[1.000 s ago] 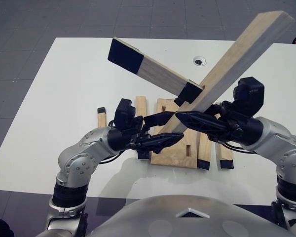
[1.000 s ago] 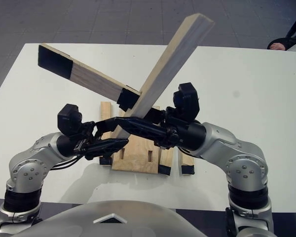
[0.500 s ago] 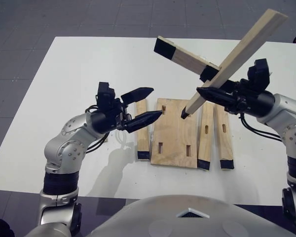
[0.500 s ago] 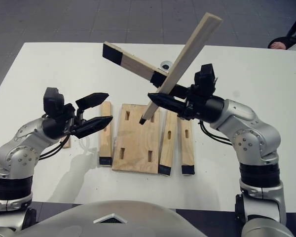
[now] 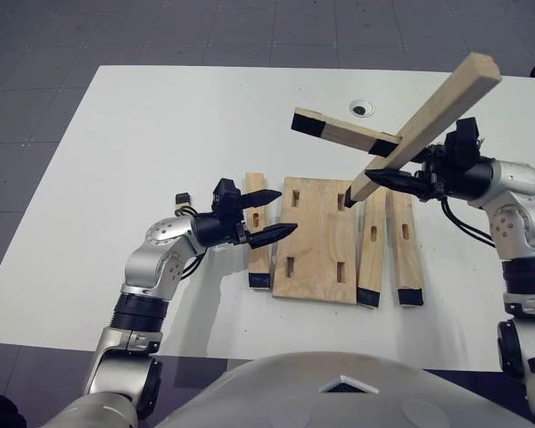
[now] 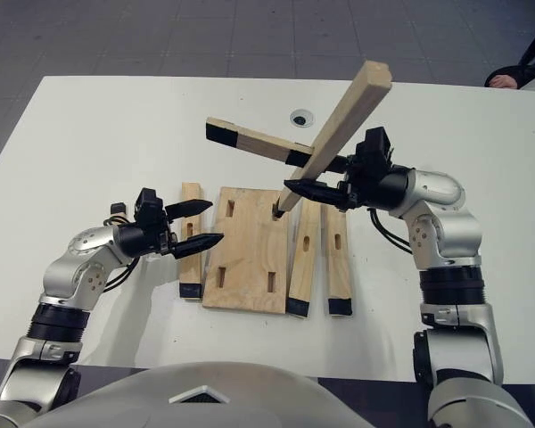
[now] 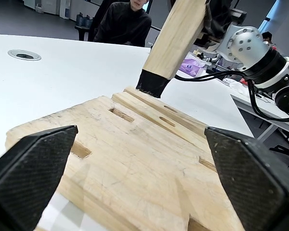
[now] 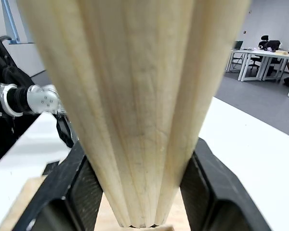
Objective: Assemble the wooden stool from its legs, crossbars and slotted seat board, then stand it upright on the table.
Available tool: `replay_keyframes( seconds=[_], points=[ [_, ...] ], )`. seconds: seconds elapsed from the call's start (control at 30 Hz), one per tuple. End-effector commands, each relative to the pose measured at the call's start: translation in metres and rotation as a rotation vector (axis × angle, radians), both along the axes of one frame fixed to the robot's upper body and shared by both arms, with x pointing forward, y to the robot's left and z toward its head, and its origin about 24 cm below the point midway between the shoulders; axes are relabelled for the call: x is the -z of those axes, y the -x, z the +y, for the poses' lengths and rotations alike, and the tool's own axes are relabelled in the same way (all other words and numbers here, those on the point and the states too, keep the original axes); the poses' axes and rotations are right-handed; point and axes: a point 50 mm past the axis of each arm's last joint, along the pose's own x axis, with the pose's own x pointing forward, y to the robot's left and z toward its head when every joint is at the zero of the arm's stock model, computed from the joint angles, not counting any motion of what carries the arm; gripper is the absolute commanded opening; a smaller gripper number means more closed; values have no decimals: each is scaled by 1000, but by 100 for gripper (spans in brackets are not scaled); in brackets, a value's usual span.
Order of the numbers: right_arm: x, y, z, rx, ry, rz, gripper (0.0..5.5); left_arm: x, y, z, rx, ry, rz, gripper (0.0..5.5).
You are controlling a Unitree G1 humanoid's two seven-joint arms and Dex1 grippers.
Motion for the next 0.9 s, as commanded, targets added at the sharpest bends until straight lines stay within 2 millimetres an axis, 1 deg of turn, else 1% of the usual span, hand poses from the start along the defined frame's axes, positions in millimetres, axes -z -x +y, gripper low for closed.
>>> replay_keyframes(
  seconds=[0.03,0.17,0.4,0.6,0.7,0.9],
  points=[
    [-1,-10,1,-26,33,-33,205,-3,-4,-1,15,-6,-24,489],
    [3,-13,7,-63,54,-38,205,-2,-4,-2,22,-8,-22,489],
    [18,-23,11,-54,101,-34,205,-2,-3,-3,35,-7,-24,489],
    [24,-29,12,-36,144,-53,205,-3,-1,-4,44,-5,-28,489],
    [27,-28,14,-44,146,-51,205,-3,-1,-4,44,-6,-28,489],
    [44,-23,14,-47,169,-14,205,-3,-1,-4,49,-7,-30,489]
  ],
)
